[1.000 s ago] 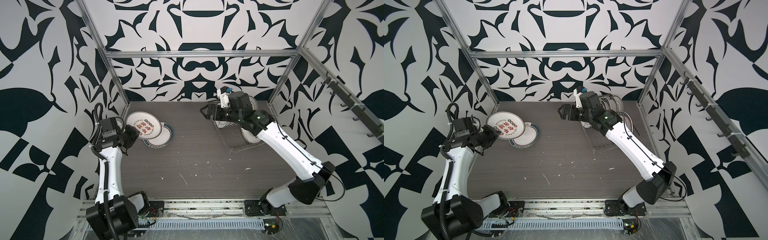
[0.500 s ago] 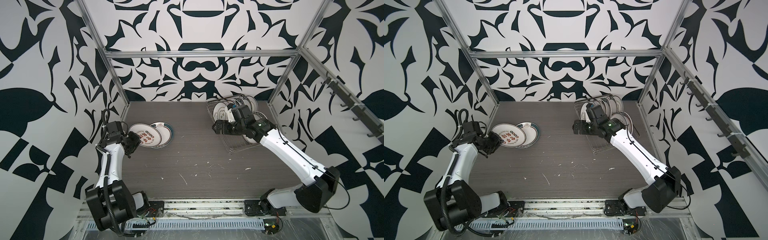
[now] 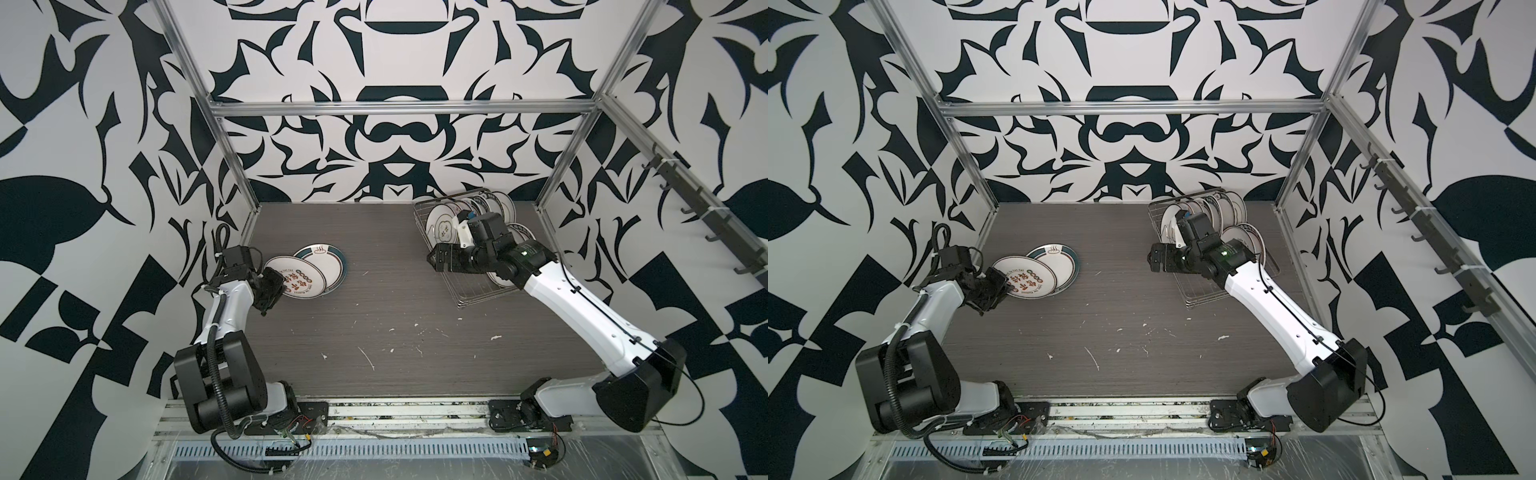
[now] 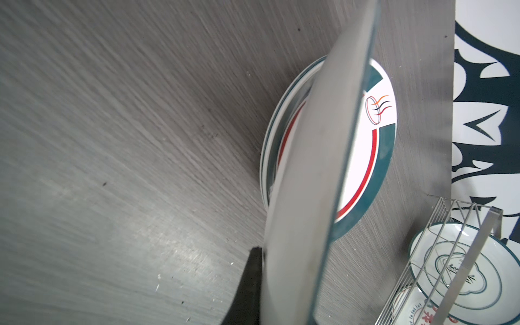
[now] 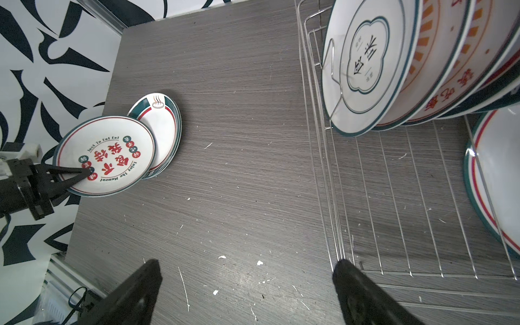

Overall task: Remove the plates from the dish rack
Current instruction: 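Lower the plate onto the table stack with left gripper while right withdraws, then open the left gripper and release the plate onto the stack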

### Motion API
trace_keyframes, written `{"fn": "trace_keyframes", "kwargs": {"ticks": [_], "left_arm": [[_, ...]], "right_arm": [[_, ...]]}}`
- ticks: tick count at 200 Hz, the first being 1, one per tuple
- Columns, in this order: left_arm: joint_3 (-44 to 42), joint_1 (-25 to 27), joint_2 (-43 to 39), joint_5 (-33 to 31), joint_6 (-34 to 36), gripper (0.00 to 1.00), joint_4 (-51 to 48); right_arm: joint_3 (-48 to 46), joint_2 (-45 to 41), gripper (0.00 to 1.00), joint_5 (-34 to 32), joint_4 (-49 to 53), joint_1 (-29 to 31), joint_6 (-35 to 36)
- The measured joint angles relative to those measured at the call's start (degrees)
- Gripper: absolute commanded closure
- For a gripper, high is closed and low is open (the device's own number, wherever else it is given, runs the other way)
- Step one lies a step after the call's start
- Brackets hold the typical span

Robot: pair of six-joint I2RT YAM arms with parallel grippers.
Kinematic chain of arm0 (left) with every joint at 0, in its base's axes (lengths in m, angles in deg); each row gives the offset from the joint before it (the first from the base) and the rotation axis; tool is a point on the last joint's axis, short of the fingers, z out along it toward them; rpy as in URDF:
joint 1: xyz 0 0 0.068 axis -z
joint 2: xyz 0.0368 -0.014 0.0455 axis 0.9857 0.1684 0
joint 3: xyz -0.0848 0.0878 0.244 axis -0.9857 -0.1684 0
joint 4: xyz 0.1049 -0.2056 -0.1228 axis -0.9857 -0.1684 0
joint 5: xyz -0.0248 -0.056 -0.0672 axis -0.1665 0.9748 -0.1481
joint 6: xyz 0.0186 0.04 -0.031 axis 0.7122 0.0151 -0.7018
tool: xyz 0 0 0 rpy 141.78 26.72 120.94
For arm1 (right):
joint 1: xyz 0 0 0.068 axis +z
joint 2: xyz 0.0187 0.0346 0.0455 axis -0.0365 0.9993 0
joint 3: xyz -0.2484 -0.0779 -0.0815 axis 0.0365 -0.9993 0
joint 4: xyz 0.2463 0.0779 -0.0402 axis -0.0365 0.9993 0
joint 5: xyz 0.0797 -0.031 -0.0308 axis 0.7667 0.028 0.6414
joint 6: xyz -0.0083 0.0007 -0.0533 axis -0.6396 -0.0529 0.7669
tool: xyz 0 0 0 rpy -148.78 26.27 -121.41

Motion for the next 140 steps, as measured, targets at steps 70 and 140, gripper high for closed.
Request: {"fn": "trace_keyframes", "kwargs": {"ticks": [70, 140], "left_arm": [[0.0, 0.7, 3.0, 1.3, -0.7, 0.86, 3.9], [0.0, 1.1, 6.9, 1.1, -1.3, 0.75, 5.3]], "right_arm": [[-1.1, -1.1, 0.01, 0.8, -0.3, 0.0, 0.0], [-1.7, -1.5, 0.01, 1.2, -0.5, 0.0, 0.0]]}}
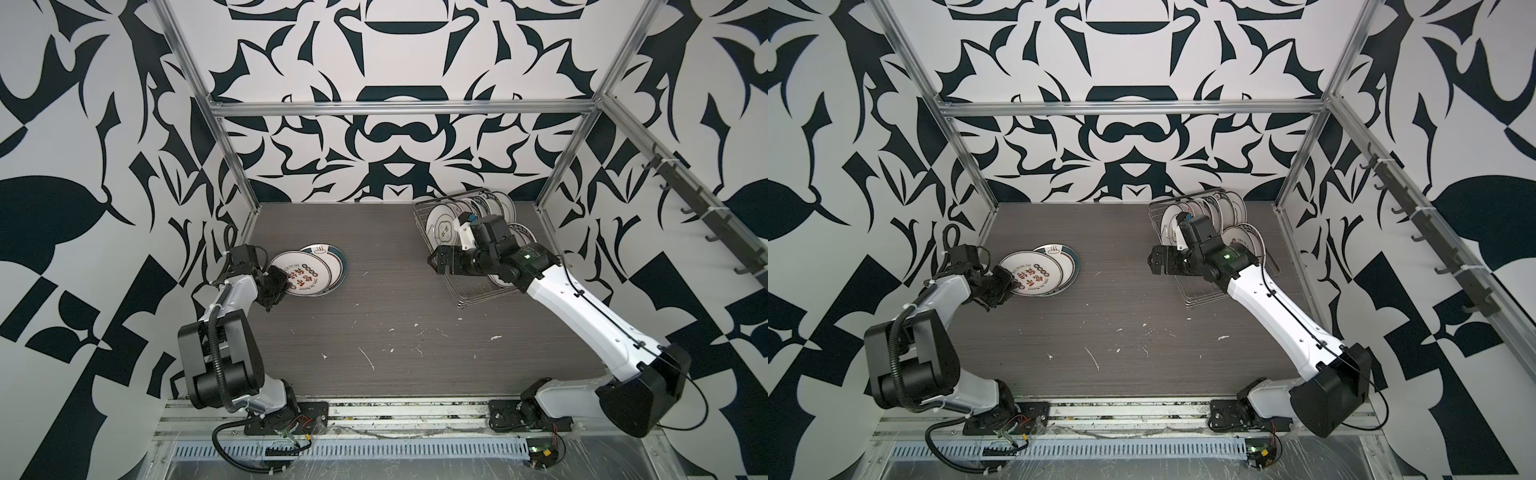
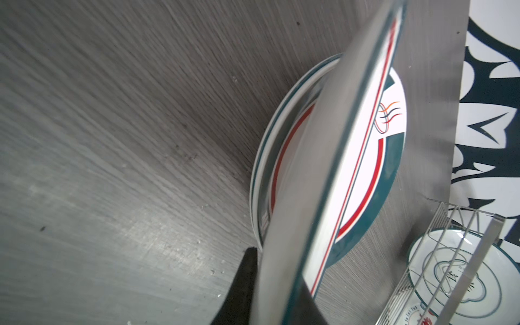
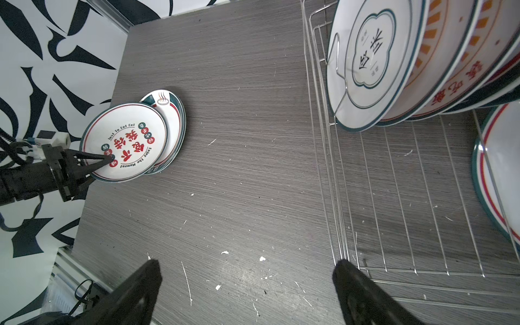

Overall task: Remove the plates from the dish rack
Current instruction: 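Open the left gripper and release the plate onto the stack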

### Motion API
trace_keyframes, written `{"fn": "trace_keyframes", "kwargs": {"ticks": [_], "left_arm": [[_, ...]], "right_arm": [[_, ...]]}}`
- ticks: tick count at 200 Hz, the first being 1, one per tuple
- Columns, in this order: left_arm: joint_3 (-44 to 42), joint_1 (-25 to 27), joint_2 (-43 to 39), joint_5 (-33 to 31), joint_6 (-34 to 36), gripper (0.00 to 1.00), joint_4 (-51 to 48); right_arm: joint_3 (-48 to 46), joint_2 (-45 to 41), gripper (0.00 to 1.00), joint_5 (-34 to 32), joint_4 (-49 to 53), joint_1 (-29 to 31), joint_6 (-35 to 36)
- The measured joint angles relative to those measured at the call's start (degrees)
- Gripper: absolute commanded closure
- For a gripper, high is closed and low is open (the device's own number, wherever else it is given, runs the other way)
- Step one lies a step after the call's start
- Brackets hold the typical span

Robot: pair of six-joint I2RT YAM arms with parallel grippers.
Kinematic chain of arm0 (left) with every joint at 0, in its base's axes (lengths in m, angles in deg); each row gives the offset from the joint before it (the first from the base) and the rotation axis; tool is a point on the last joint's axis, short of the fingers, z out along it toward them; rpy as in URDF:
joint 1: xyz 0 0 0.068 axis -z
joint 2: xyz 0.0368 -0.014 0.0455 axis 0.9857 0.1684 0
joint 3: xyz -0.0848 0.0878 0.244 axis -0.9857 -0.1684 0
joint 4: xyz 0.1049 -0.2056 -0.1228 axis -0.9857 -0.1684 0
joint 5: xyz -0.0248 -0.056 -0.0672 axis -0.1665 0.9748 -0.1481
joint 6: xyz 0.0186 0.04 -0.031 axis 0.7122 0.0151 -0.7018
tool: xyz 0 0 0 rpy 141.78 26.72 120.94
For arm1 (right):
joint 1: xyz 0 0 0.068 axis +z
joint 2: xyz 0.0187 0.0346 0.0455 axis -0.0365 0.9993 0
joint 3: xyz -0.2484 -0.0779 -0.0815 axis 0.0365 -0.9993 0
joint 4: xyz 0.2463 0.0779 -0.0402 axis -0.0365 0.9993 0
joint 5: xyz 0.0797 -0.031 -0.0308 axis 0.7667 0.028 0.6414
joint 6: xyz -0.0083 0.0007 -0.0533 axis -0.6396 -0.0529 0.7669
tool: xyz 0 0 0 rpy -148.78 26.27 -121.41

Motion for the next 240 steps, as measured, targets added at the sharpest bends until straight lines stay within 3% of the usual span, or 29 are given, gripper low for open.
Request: {"fn": "trace_keyframes", "kwargs": {"ticks": [64, 110, 180, 240], "left_arm": [[0.0, 0.1, 3.6, -0.5, -0.1, 0.69, 0.4], [0.2, 1.0, 5.0, -0.9, 0.0, 0.58, 1.0], [4.2, 4.4, 8.7, -2.5, -0.6, 0.49, 1.1], [7.5, 5.5, 10.3, -4.9, -0.4, 0.39, -0.7]], "right_arm": [[-0.2, -0.9, 0.01, -0.3, 0.4, 0.0, 0.0], [-0.3, -2.9, 0.01, -1.1, 1.4, 0.0, 0.0], [-1.2, -3.2, 0.01, -2.9, 3.5, -0.5, 0.2], [-2.6, -6.8, 0.01, -4.7, 6.5, -3.9, 1.6]]}}
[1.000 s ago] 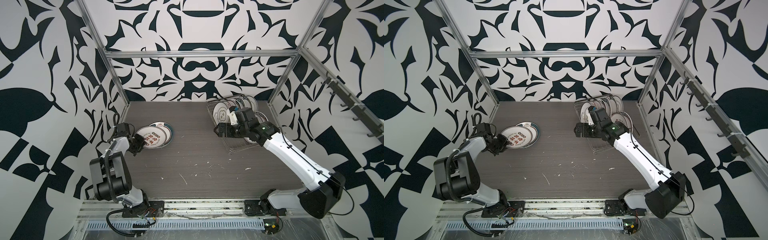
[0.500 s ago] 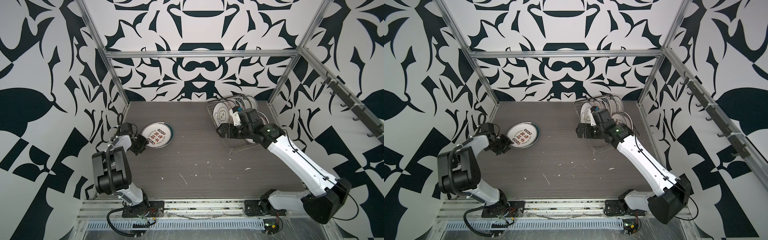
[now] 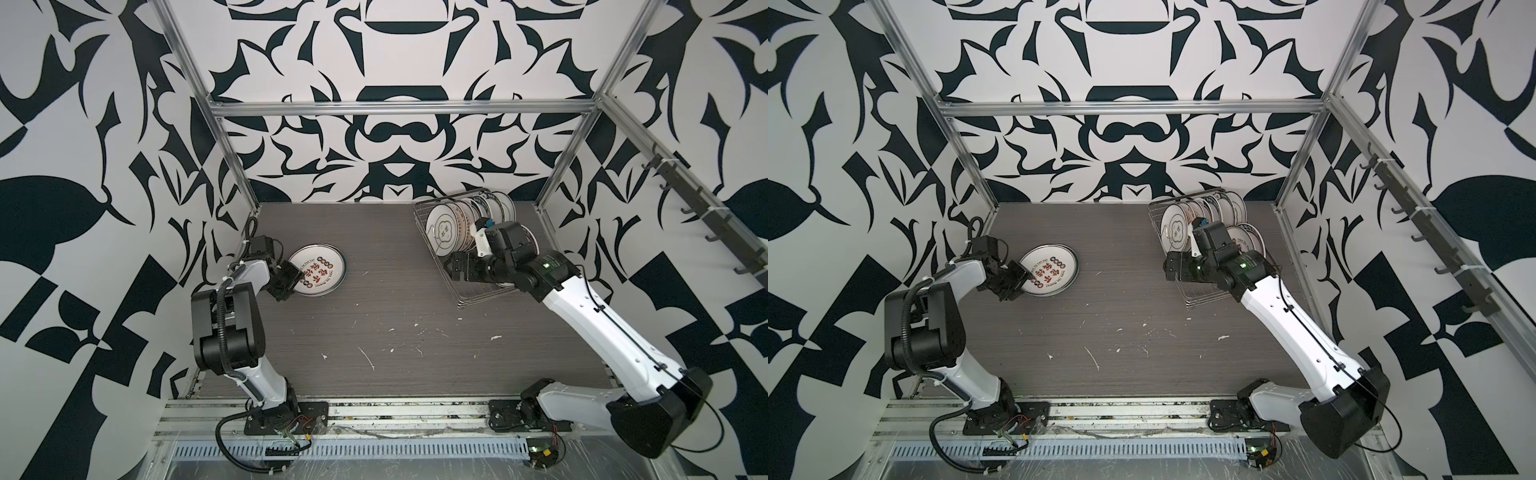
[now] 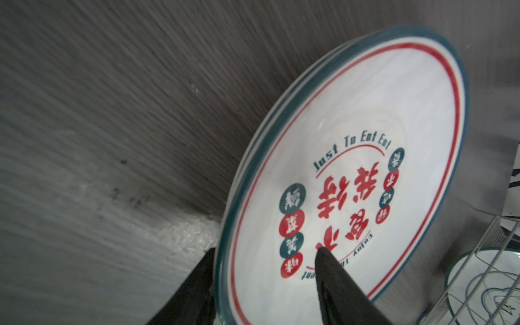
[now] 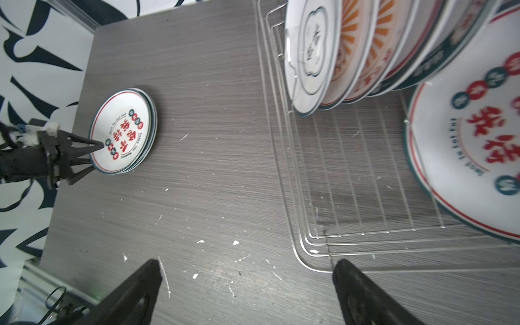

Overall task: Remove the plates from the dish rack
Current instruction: 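Open the left gripper and release the plate onto the stack, then lower the right gripper onto the next red-lettered plate while left draws back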

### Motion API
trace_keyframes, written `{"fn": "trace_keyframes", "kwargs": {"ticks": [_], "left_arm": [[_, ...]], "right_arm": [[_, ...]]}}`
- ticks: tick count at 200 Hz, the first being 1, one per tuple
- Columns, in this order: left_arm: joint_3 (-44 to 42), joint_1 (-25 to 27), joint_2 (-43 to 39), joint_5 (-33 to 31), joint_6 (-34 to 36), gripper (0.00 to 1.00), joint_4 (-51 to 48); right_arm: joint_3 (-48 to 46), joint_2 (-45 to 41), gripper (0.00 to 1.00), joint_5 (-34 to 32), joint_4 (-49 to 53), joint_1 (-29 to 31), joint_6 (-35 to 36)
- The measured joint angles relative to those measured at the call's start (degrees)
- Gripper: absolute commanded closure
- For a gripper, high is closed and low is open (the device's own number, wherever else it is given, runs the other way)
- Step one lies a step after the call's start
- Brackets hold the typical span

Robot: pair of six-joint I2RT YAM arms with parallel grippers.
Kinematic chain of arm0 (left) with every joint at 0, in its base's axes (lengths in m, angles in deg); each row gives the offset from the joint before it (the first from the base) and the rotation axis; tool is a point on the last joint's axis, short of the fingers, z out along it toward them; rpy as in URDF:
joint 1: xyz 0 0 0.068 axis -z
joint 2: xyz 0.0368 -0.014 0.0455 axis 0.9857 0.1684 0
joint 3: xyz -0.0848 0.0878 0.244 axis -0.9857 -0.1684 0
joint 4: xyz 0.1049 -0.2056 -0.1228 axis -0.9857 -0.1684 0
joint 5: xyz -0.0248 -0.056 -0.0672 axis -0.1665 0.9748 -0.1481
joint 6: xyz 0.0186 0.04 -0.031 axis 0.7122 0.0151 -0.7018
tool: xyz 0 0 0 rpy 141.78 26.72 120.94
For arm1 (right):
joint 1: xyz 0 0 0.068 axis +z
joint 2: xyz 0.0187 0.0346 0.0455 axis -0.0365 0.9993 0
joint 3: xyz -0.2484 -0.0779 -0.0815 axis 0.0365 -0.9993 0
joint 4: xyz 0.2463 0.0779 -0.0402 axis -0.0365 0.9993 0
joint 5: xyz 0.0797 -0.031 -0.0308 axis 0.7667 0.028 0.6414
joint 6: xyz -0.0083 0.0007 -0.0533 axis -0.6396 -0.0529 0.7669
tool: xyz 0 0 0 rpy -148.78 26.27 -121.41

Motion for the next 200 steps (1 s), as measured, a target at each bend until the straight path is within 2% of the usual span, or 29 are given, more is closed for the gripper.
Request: {"fn": "trace_keyframes", "kwargs": {"ticks": [64, 68, 72, 78, 124, 128, 132, 174, 200], "left_arm": [[3.4, 0.0, -4.0, -2.6, 1.7, 0.30, -5.9], [3.4, 0.0, -4.6, -2.7, 1.7, 0.28, -6.4], [3.4, 0.0, -5.2, -2.7, 1.7, 0.19, -6.8], [3.4, 0.0, -6.3, -2.8, 2.0, 0.16, -7.4], [6.4, 0.0, -17.7, -2.1, 2.4, 0.16, -12.2], [7.0, 0.0, -18.8, -1.9, 2.6, 0.10, -12.3], [7.4, 0.0, -19.6, -1.7, 2.5, 0.00, -12.4], [8.9, 0.9, -27.0, 2.5, 2.7, 0.01, -10.9], [7.8, 4.9, -27.8, 4.5, 2.5, 0.01, -7.8]], "right_arm": [[-0.1, -2.2, 0.01, -4.1, 4.9, -8.9, 3.7], [-0.1, -2.3, 0.01, -4.6, 5.1, -9.6, 4.0], [-0.1, -2.4, 0.01, -5.1, 5.4, -10.3, 4.3], [0.0, -2.4, 0.01, -5.9, 5.8, -11.3, 4.7], [2.4, 1.0, 0.01, -13.2, 7.4, -17.1, 7.2], [2.5, 1.4, 0.01, -13.9, 7.4, -17.5, 7.5], [2.5, 1.7, 0.01, -14.3, 7.3, -17.9, 7.6], [3.0, 5.9, 0.02, -16.8, 6.5, -21.0, 9.6], [3.2, 7.3, 0.06, -16.9, 5.3, -22.4, 10.6]]}}
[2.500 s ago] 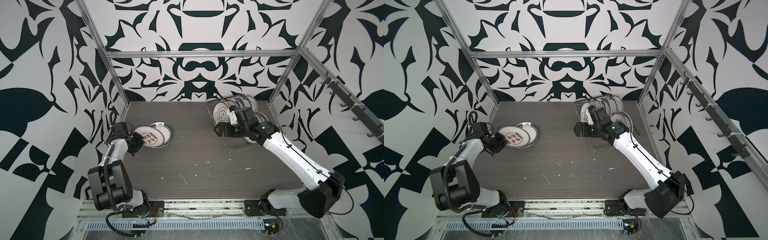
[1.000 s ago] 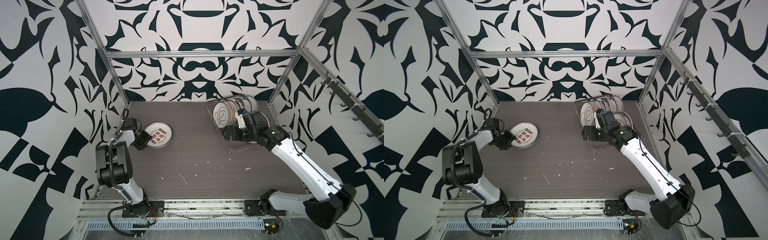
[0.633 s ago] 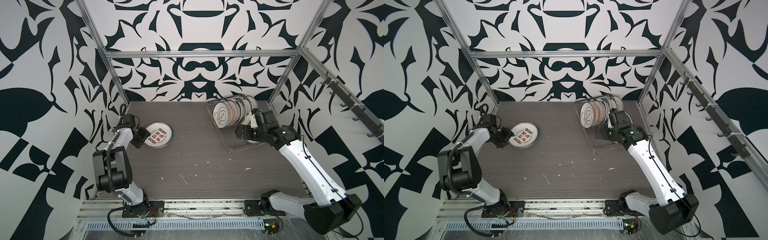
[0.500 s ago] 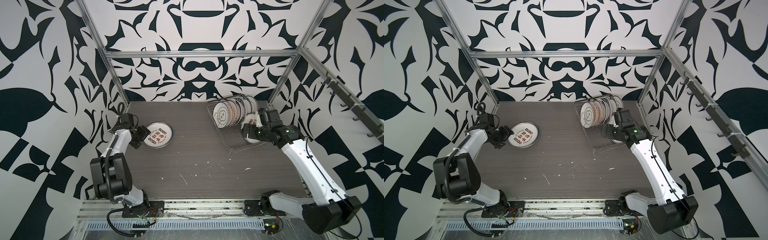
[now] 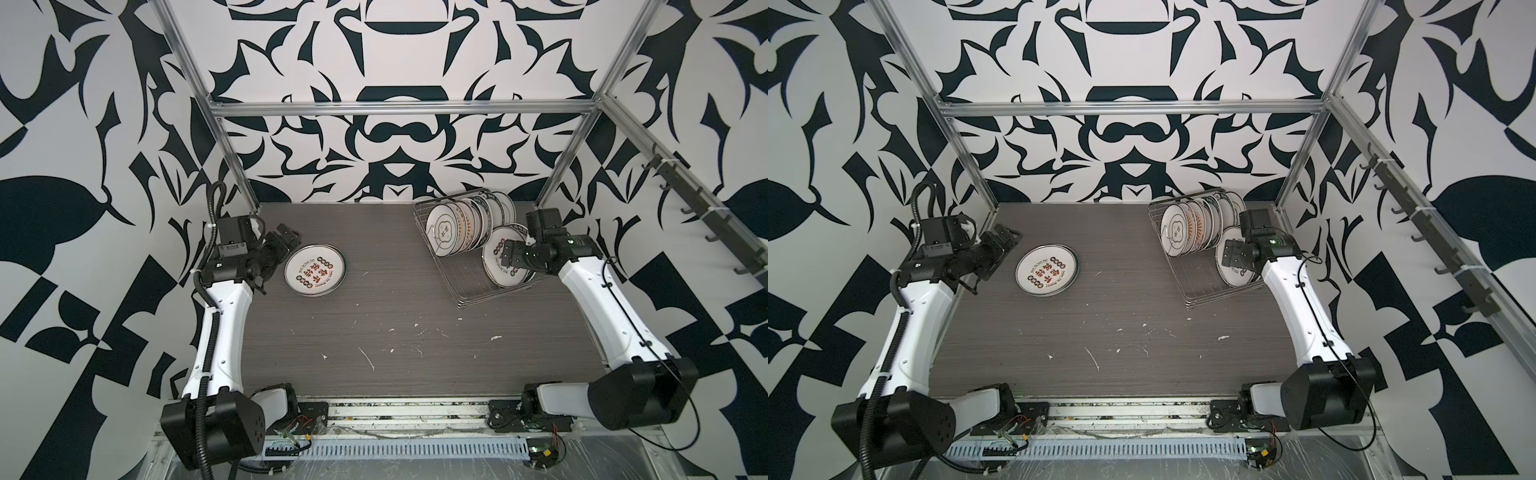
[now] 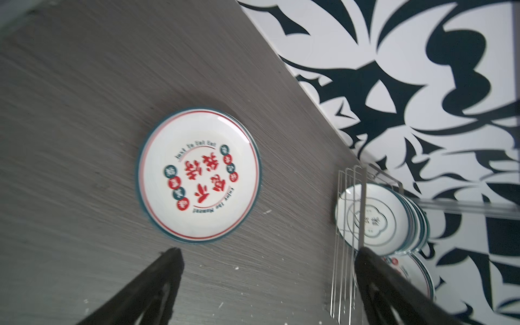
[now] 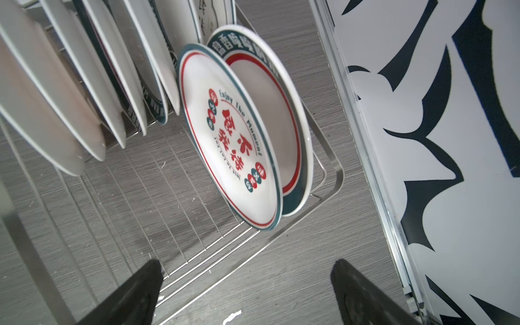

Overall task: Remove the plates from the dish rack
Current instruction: 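Lower the right gripper onto the next red-lettered plate while left draws back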

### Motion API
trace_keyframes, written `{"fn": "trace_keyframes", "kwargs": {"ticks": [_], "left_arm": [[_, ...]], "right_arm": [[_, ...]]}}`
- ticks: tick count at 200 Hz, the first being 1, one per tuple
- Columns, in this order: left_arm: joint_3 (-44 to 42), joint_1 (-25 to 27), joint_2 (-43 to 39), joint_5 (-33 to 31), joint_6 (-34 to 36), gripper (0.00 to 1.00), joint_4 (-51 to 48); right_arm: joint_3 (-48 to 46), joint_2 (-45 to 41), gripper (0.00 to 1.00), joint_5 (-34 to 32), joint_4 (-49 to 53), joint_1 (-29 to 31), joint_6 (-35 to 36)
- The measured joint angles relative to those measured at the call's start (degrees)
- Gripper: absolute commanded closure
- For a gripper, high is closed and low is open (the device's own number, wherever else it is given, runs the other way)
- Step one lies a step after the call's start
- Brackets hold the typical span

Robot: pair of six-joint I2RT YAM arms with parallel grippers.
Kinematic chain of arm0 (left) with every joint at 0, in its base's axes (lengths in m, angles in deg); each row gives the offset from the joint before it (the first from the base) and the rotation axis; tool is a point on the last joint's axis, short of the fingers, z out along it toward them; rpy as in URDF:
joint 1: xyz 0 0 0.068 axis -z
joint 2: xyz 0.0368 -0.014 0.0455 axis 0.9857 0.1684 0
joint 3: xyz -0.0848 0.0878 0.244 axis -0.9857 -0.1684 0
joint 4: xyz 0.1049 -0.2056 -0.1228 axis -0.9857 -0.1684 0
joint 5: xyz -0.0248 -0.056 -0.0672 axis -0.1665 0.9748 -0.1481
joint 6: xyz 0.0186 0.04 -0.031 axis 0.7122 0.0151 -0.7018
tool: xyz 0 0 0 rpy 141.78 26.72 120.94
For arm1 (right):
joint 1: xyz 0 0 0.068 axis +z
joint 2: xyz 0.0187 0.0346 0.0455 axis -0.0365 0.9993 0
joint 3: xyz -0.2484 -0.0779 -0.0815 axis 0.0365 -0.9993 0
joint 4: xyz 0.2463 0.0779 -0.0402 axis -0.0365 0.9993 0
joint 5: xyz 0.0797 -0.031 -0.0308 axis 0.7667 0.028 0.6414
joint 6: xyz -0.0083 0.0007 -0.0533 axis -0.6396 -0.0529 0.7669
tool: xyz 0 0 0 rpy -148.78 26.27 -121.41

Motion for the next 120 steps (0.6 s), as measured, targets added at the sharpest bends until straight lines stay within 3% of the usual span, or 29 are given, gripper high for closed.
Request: {"fn": "trace_keyframes", "kwargs": {"ticks": [51, 120], "left_arm": [[-7.2, 10.6, 0.1, 0.3, -2.8, 0.01, 7.6], [-11.5, 17.8, 0.4, -1.8, -4.2, 0.01, 12.2]], "right_arm": [[0.7, 3.8, 0.13, 3.8, -3.8, -2.3, 1.7], [0.9, 9.1, 0.22, 6.0, -6.6, -3.6, 2.9]]}}
